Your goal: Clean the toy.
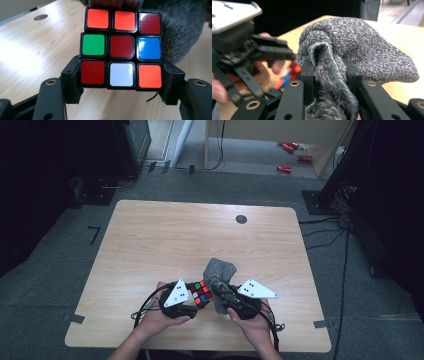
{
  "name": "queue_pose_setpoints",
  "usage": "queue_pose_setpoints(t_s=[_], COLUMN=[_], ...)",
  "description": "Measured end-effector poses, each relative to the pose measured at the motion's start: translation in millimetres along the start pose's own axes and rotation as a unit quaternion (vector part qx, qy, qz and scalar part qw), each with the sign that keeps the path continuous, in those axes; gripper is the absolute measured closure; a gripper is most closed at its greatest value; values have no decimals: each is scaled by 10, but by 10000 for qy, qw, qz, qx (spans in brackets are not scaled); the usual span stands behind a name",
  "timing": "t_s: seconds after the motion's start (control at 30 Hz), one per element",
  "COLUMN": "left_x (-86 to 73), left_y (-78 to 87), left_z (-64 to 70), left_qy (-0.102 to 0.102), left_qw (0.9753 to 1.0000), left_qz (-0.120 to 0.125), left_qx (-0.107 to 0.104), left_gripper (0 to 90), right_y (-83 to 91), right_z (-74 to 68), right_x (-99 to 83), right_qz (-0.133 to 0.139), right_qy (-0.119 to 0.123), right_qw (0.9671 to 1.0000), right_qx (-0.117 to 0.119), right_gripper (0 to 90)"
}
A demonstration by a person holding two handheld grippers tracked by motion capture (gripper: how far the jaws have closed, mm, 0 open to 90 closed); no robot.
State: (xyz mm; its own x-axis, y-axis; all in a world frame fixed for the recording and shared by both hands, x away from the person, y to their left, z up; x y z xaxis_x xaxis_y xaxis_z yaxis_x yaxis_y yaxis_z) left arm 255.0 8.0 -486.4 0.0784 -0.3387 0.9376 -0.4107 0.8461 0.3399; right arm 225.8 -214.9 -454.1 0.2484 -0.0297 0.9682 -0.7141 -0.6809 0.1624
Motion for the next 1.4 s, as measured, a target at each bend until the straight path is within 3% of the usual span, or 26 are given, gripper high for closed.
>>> queue_pose_setpoints(t_s=[0.1, 0.23, 0.33, 0.5, 0.6, 0.73, 0.83, 1.03, 1.1, 1.17, 1.3, 1.4], left_x=[17, 47, 38, 28, 47, 59, 45, 53, 63, 65, 43, 41], left_y=[-14, 29, 49, -1, -26, 28, 44, -8, -5, 18, 35, -12], left_z=[31, -9, -45, 15, 70, 0, -31, 65, 53, -1, -44, 16], left_qy=[-102, -29, 68, 11, -154, -44, 100, -66, -77, 53, 144, 38], left_qw=[9999, 10000, 9999, 9999, 9999, 9999, 9999, 9999, 10000, 9999, 9999, 10000], left_qz=[-44, 72, 106, 70, 54, 106, 108, 51, 31, 46, 6, -73], left_qx=[43, 40, 41, -78, -36, 41, 5, -117, -43, 97, 77, -9], left_gripper=[348, 348, 348, 349, 349, 349, 349, 349, 349, 349, 349, 349], right_y=[-7, -12, 2, 28, 25, 16, 24, 38, 25, 13, 23, 41], right_z=[38, 142, 108, 10, 68, 142, 93, 6, 59, 105, 64, -28], right_x=[-31, -104, -80, 23, 24, -62, -57, 22, -6, -50, -48, 33], right_qz=[-1, -98, -91, 78, 103, -13, -40, 121, 66, -31, -43, 107], right_qy=[-7, -157, -164, -181, -279, -409, -317, -198, -299, -366, -371, -235], right_qw=[10000, 9997, 9998, 9998, 9996, 9991, 9995, 9997, 9994, 9991, 9992, 9996], right_qx=[-39, -143, -112, 83, 36, -84, -83, -82, -154, -220, -111, 72], right_gripper=[676, 676, 677, 677, 677, 679, 680, 681, 681, 682, 682, 681])
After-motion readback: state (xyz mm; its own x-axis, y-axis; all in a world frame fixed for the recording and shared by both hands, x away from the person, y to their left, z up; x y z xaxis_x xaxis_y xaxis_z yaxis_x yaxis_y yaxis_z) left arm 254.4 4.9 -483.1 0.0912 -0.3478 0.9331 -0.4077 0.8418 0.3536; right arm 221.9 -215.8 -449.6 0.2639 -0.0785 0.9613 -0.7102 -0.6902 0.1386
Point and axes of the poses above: each handheld gripper's, and its own axes: y roughly backward along the jaws, x roughly out of its top, z roughly to its right, the point moved 1 cm from there along -y, roughly forward along the jaws, and after that the axes turned 9 degrees about z, right-handed, at the moved point
